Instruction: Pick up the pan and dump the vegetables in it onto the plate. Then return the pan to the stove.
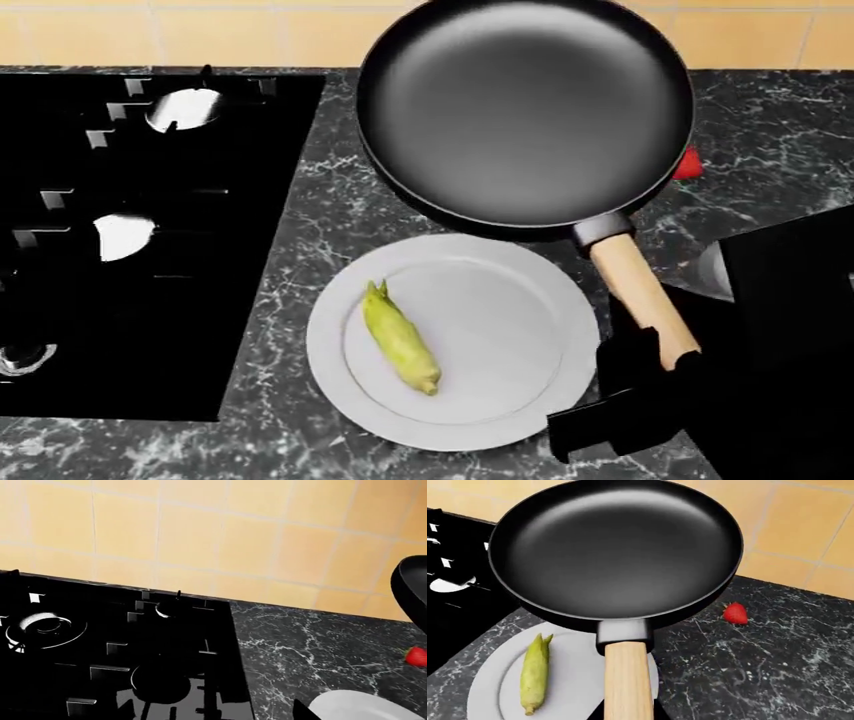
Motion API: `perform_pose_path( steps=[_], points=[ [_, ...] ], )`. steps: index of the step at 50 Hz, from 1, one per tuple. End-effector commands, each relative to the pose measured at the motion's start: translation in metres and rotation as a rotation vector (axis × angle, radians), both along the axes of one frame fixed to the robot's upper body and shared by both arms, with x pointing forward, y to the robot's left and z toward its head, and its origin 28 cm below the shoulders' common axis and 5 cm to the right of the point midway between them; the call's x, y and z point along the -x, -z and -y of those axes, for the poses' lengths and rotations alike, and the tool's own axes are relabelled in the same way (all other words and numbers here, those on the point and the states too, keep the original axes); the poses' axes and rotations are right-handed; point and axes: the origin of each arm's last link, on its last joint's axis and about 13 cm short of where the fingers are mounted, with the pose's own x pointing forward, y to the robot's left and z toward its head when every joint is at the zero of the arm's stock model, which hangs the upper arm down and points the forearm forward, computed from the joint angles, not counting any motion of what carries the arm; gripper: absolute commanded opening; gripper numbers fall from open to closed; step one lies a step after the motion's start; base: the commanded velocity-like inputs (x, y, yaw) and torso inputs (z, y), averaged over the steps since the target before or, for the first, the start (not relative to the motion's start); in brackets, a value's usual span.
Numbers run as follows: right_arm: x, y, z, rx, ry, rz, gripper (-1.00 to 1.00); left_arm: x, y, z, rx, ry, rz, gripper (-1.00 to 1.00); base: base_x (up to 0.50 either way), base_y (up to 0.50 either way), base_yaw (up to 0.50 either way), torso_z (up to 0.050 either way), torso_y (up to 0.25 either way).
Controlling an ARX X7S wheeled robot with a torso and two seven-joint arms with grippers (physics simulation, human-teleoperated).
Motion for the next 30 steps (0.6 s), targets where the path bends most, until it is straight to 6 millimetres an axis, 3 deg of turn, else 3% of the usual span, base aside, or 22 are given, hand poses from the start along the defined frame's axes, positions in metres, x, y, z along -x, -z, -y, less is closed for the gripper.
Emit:
perform_pose_path(
  steps=[1,30],
  points=[
    [0.0,-0.008,0.004,-0.059,0.042,0.068,-1.0,0.001,-0.001,-0.001,-0.001,-0.008,0.001,1.0,0.02,0.5,0.0,0.0,0.0],
    [-0.003,0.003,0.001,-0.076,0.031,0.009,-1.0,0.001,0.0,-0.001,-0.005,-0.001,0.0,1.0,0.06,0.5,0.0,0.001,0.003]
  ],
)
